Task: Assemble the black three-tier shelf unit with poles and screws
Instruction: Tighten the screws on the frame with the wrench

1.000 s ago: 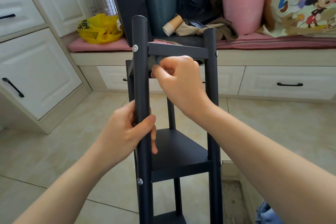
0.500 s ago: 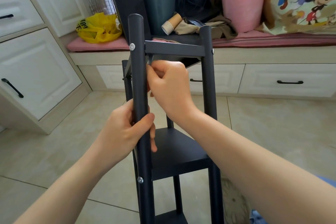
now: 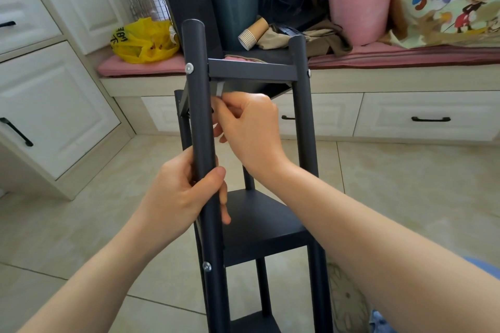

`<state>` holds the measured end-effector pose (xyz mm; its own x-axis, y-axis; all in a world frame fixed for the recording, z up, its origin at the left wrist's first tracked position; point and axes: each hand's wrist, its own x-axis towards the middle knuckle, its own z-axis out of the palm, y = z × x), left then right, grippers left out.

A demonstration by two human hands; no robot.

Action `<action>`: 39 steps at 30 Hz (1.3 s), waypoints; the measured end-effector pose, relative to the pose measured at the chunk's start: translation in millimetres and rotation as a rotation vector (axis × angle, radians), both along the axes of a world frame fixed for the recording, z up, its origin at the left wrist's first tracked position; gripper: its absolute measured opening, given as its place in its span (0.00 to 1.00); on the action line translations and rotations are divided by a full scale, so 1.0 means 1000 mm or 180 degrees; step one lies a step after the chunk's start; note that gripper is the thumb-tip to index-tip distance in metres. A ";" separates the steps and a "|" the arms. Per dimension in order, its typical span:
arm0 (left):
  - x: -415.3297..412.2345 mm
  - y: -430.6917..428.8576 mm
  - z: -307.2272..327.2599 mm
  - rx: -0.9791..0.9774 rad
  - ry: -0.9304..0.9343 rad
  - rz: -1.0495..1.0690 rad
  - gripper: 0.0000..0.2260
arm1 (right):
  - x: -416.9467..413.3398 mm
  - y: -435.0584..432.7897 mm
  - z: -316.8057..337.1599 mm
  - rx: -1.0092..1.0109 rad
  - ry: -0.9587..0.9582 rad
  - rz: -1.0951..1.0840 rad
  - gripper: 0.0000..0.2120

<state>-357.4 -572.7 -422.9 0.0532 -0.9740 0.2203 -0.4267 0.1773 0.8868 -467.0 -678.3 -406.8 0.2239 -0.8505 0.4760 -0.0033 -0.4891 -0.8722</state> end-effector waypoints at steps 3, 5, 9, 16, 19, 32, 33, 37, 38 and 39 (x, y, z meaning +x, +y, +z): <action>-0.001 0.000 0.001 -0.0007 0.0024 -0.0020 0.05 | -0.002 0.000 0.002 -0.0089 0.0142 -0.0065 0.10; -0.002 0.001 0.002 0.0025 0.0029 -0.0011 0.05 | -0.003 -0.001 0.006 -0.0224 0.0214 -0.0148 0.10; -0.004 0.002 0.004 0.0064 0.0087 -0.0036 0.10 | -0.007 -0.003 0.013 -0.0405 0.0317 -0.0202 0.12; -0.008 0.003 0.005 0.0008 0.0046 -0.0126 0.06 | -0.006 -0.005 0.009 -0.0570 0.0385 -0.0312 0.19; -0.011 0.004 0.004 -0.0014 0.0042 -0.0204 0.08 | -0.003 -0.004 0.006 -0.0833 0.0186 -0.0508 0.25; -0.011 -0.001 0.003 -0.0055 0.0143 -0.0246 0.14 | -0.010 -0.010 -0.001 -0.0803 0.0297 -0.0767 0.16; -0.011 -0.002 0.003 -0.0055 0.0142 -0.0231 0.12 | -0.013 -0.010 -0.001 -0.0743 0.0391 -0.0737 0.15; -0.010 -0.004 0.001 -0.0027 0.0172 -0.0187 0.05 | -0.028 -0.005 0.002 -0.0459 0.0648 -0.0522 0.14; -0.010 -0.004 0.001 -0.0035 0.0179 -0.0183 0.05 | -0.032 -0.003 0.003 -0.0367 0.0650 -0.0420 0.13; -0.010 -0.005 0.001 -0.0044 0.0184 -0.0177 0.06 | -0.036 -0.001 0.004 -0.0283 0.0616 -0.0329 0.12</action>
<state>-367.1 -577.5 -422.1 0.0122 -0.9726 0.2320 -0.3641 0.2118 0.9070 -503.1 -679.1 -402.4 0.2320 -0.8303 0.5067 -0.2204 -0.5522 -0.8040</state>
